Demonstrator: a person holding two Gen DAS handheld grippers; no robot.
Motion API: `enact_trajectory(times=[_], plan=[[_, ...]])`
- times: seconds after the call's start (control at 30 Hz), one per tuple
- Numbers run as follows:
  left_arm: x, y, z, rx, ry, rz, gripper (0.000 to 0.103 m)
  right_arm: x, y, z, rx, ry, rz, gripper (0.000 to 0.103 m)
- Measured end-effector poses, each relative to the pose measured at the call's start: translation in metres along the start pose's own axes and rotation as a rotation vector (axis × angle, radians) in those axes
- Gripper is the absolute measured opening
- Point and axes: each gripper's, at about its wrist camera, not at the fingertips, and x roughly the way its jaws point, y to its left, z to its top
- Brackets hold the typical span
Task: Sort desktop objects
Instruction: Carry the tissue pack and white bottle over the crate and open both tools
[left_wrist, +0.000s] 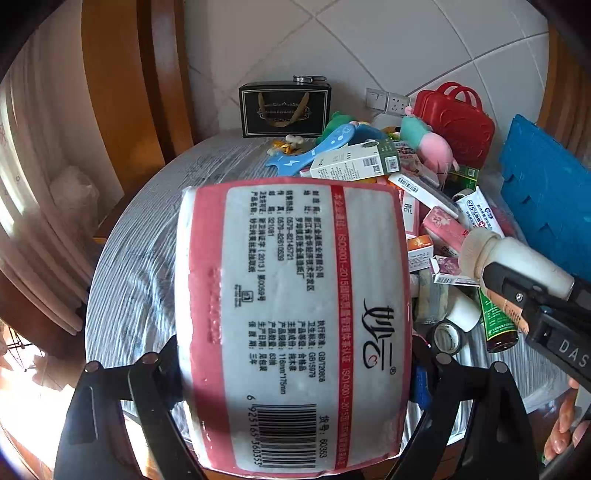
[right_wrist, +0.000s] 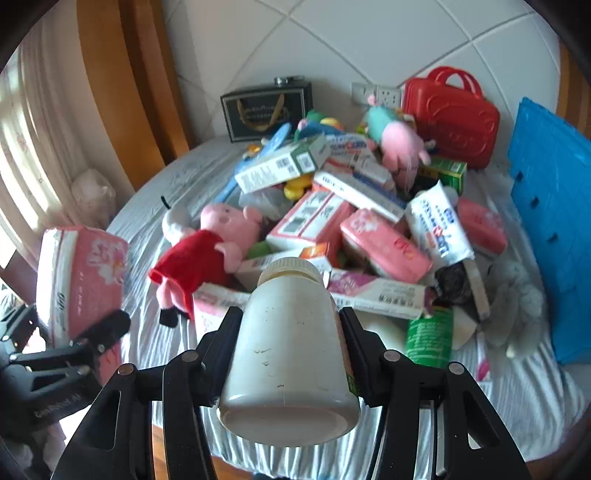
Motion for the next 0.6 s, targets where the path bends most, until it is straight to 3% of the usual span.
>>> enact_trajectory(times=[0.33,0.47,0.6], plan=[[-0.051,-0.087,0.046,0.074,-0.167,-0.12,0.089,-0.102,-0.05,0.046,-0.004,-0.269,-0.106,0.052],[-0.066,-0.147,0.066,0.106,-0.228,-0.17,0.089,-0.133,-0.096,0.056,0.009,-0.335,-0.154,0.052],[-0.081,-0.231,0.09,0.145,-0.311,-0.201,0.089,-0.165,-0.166,0.062,0.022,-0.413,-0.197,0.052]])
